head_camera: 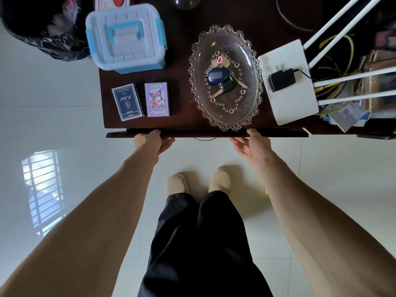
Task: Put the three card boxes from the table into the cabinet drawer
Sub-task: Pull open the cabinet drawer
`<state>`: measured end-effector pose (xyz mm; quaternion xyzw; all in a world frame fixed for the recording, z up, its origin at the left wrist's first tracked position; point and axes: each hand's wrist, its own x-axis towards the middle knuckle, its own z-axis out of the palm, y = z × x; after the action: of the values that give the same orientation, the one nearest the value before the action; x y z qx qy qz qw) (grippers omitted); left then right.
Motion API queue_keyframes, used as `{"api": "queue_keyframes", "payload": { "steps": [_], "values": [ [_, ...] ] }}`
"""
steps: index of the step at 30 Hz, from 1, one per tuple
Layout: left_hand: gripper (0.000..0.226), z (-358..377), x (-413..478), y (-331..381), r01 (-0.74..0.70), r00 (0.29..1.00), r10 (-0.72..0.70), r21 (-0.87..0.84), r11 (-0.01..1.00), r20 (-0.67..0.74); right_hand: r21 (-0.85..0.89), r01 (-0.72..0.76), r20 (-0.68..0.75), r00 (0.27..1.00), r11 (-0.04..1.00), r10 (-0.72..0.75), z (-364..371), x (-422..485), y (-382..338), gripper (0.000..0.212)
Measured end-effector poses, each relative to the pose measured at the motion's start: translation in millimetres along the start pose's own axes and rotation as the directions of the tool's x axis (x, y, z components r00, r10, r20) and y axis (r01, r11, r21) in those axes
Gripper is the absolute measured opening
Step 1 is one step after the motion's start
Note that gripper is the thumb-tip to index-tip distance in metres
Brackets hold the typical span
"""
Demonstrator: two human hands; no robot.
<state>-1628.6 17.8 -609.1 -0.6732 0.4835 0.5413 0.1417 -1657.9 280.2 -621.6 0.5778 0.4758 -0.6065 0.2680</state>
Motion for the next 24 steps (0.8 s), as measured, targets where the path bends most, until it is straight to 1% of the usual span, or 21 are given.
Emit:
{"api": "queue_keyframes", "payload": {
  "steps": [4,9,13,17,20,24],
  "values": [
    [0.009,-3.4,1.3,-1.4,0.03,1.0,-0.03,0.051,0.998,0.006,0.001,-0.001,-0.022,1.0,1.0,0.001,-1.1,-3.0,4.4,0.009],
    [0.009,-13.9,-4.7,-14.8,0.066,0.998,-0.066,0.07,0.995,-0.007,0.002,-0.011,-0.06,0.998,1.0,0.012,-10.2,-7.6,21.3,0.027],
    [0.014,-25.8,-10.0,-33.0,0.083,0.997,-0.082,0.097,0.992,-0.011,0.016,-0.049,-0.095,0.994,0.999,0.051,-23.5,-13.3,41.1,0.035],
    [0.015,-40.4,-15.0,-57.0,0.132,0.991,-0.13,0.122,0.984,-0.02,0.042,-0.072,-0.131,0.988,0.997,0.076,-38.8,-22.7,63.9,0.033],
    [0.019,-50.9,-18.4,-73.0,0.171,0.985,-0.169,0.14,0.975,-0.021,0.023,-0.084,-0.143,0.986,0.996,0.086,-49.2,-28.2,81.7,0.034],
    [0.021,-62.8,-23.5,-94.8,0.163,0.987,-0.163,0.13,0.978,-0.01,-0.002,-0.085,-0.173,0.981,0.996,0.084,-62.4,-33.2,99.7,0.029]
  ]
}}
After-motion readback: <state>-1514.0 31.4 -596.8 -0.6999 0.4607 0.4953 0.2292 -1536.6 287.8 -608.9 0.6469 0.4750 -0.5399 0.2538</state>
